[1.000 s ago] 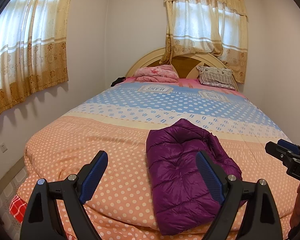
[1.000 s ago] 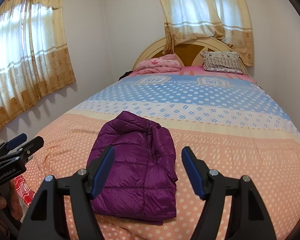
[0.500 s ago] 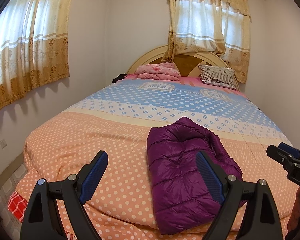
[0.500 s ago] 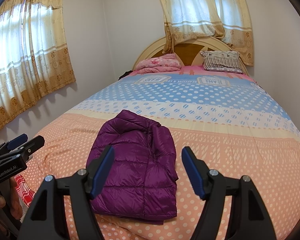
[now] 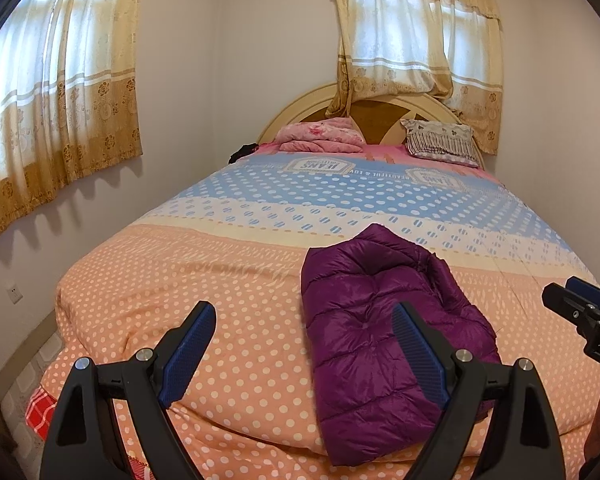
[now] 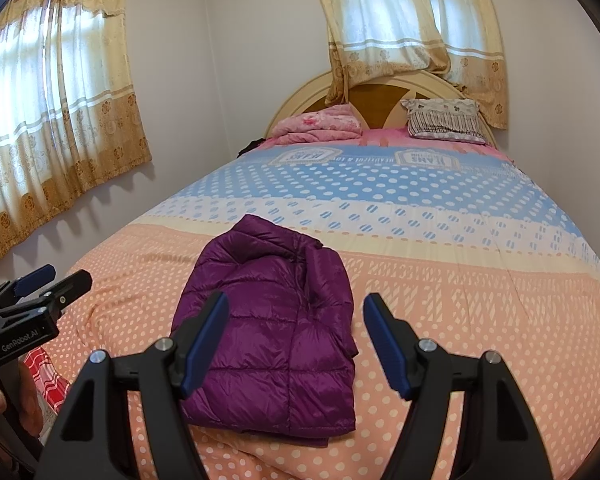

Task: Fold large clothes

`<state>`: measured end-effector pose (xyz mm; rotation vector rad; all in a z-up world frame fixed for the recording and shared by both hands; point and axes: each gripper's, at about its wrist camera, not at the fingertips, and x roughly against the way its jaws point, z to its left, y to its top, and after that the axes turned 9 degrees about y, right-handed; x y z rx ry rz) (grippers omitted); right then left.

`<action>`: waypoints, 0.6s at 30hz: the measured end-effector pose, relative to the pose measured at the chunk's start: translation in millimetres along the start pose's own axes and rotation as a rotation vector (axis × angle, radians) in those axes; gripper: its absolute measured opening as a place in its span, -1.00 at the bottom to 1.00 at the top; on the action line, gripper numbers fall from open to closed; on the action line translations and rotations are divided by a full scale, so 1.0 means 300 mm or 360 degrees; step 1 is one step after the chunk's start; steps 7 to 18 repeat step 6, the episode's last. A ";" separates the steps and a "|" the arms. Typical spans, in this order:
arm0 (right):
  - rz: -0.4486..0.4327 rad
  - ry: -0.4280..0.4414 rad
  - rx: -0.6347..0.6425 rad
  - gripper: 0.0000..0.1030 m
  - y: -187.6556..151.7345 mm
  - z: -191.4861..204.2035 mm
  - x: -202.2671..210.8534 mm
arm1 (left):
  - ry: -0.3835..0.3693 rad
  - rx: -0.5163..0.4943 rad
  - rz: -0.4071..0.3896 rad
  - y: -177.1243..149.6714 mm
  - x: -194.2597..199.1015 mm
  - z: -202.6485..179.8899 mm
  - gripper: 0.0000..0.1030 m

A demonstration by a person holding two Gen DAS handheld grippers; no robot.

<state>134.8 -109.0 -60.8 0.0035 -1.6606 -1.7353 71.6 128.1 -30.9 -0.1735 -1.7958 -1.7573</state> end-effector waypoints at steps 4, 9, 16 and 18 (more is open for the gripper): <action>0.0006 0.0001 -0.0002 0.42 0.001 -0.004 -0.003 | 0.0026 -0.0043 -0.0031 -0.008 0.004 -0.010 0.75; 0.0006 -0.0001 -0.0002 0.42 0.001 -0.004 -0.002 | 0.0010 -0.0036 -0.0030 -0.008 0.003 -0.009 0.75; 0.0006 -0.0001 -0.0002 0.42 0.001 -0.004 -0.002 | 0.0010 -0.0036 -0.0030 -0.008 0.003 -0.009 0.75; 0.0006 -0.0001 -0.0002 0.42 0.001 -0.004 -0.002 | 0.0010 -0.0036 -0.0030 -0.008 0.003 -0.009 0.75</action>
